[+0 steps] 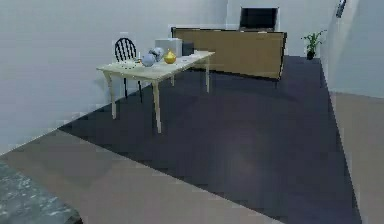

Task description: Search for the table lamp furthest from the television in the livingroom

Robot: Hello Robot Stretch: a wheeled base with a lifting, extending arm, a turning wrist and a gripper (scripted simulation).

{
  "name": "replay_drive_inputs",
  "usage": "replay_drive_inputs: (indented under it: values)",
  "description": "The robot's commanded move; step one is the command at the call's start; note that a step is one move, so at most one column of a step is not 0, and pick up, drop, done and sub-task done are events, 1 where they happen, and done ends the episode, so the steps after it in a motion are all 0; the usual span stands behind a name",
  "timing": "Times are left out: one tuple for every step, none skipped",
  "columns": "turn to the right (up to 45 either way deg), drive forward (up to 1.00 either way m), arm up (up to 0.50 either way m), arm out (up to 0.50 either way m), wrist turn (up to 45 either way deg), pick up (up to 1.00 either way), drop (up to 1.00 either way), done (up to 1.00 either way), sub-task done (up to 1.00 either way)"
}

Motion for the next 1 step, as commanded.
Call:
replay_drive_inputs:
  values:
    - [30.0,0.0,0.0,0.0,0.0,0.0,0.0,0.0,0.0]
